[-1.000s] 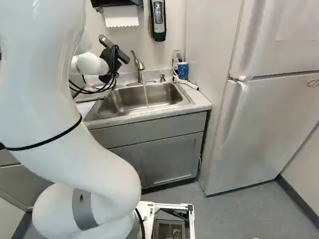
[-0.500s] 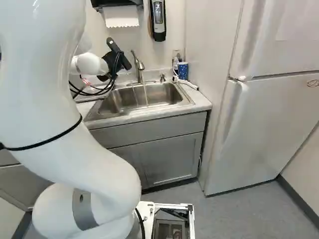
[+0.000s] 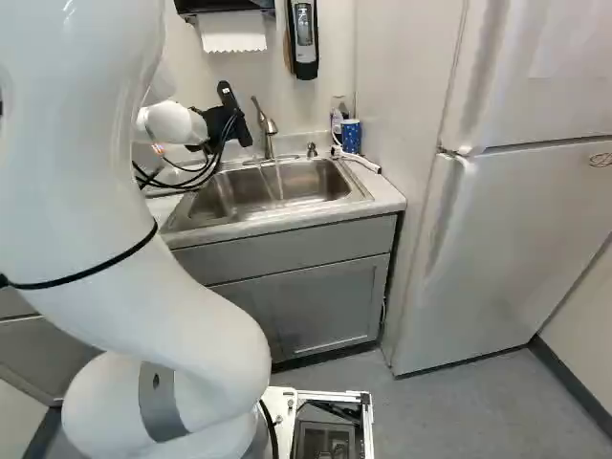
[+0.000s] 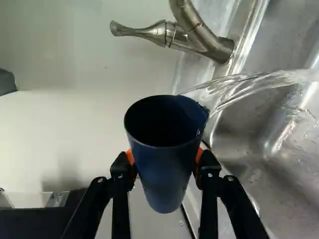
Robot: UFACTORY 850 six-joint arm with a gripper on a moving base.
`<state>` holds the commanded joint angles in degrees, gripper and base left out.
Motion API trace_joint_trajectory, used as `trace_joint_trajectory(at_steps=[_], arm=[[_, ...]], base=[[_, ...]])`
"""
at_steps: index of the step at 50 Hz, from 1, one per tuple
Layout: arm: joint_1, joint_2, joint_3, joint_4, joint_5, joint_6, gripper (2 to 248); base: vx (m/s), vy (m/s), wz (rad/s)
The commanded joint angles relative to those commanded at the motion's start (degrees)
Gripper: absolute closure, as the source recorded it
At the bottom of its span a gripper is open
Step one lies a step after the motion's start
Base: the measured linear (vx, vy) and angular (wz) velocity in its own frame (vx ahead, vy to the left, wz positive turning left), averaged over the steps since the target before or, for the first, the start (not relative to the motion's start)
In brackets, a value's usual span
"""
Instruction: Rinse the cup and place it in the tray
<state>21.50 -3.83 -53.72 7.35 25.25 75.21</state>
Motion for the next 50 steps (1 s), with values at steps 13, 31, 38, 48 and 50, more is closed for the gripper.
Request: trace_joint_trajectory(at_steps=[13,31,38,48,50], arm=[[0.0,0.0,0.0,0.0,0.0,7.8,125],[0.0,0.0,0.0,0.0,0.0,18.6,125],[0.0,0.0,0.0,0.0,0.0,22.8,125],[0.0,0.0,0.0,0.0,0.0,28.9,125],[0.0,0.0,0.0,0.0,0.0,30.1,125]], base=[[0.0,0.0,0.0],[0.0,0.0,0.0],[0.0,0.0,0.0],[0.0,0.0,0.0],[0.0,0.0,0.0]])
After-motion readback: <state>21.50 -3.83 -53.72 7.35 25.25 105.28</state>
